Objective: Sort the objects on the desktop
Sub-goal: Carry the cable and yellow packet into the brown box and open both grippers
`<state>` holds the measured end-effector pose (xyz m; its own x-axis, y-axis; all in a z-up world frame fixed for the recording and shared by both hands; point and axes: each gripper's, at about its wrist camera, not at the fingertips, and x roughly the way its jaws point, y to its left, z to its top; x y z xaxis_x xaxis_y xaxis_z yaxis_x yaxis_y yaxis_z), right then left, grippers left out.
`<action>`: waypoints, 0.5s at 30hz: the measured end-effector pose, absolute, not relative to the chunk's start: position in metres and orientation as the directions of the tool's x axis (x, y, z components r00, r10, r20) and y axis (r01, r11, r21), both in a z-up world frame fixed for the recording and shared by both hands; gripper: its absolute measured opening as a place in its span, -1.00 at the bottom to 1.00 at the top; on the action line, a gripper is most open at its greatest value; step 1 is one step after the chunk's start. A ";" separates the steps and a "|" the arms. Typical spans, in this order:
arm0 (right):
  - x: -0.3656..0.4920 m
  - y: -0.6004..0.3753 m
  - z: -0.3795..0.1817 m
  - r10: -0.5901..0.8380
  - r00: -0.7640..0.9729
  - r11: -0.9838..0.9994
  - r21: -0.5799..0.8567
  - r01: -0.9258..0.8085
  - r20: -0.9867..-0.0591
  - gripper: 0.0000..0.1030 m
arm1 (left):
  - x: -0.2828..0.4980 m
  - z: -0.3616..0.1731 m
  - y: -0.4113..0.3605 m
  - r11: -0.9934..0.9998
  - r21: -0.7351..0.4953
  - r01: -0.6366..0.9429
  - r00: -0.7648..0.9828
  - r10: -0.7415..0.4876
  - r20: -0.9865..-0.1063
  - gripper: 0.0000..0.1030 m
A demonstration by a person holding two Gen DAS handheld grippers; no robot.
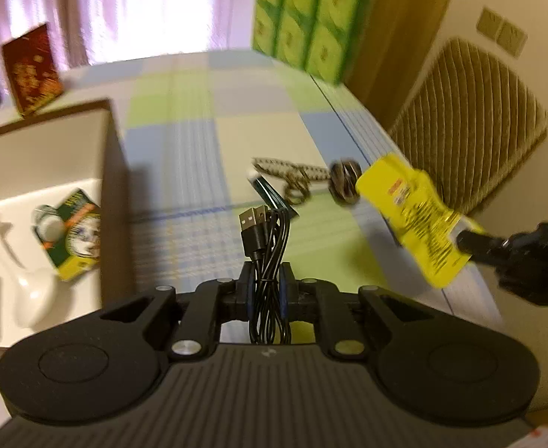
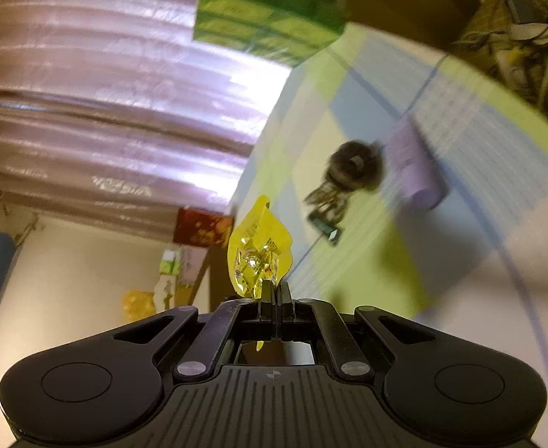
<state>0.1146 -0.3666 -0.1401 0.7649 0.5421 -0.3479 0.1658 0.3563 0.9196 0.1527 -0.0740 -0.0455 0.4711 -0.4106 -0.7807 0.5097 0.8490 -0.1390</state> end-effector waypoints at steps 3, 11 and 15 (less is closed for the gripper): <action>0.123 -0.347 -0.134 0.567 0.753 0.356 0.924 0.140 -0.333 -1.00 | 0.152 -0.029 -0.047 0.866 -0.147 0.478 0.508 -0.409 -0.758 -0.82; 0.147 -0.283 -0.120 0.646 0.705 0.352 0.934 0.067 -0.294 -1.00 | 0.157 0.001 0.038 0.918 -0.153 0.365 0.597 -0.358 -0.718 -0.82; 0.164 -0.247 -0.116 0.685 0.673 0.349 0.937 0.035 -0.280 -1.00 | 0.167 0.010 0.079 0.939 -0.144 0.312 0.634 -0.318 -0.705 -0.82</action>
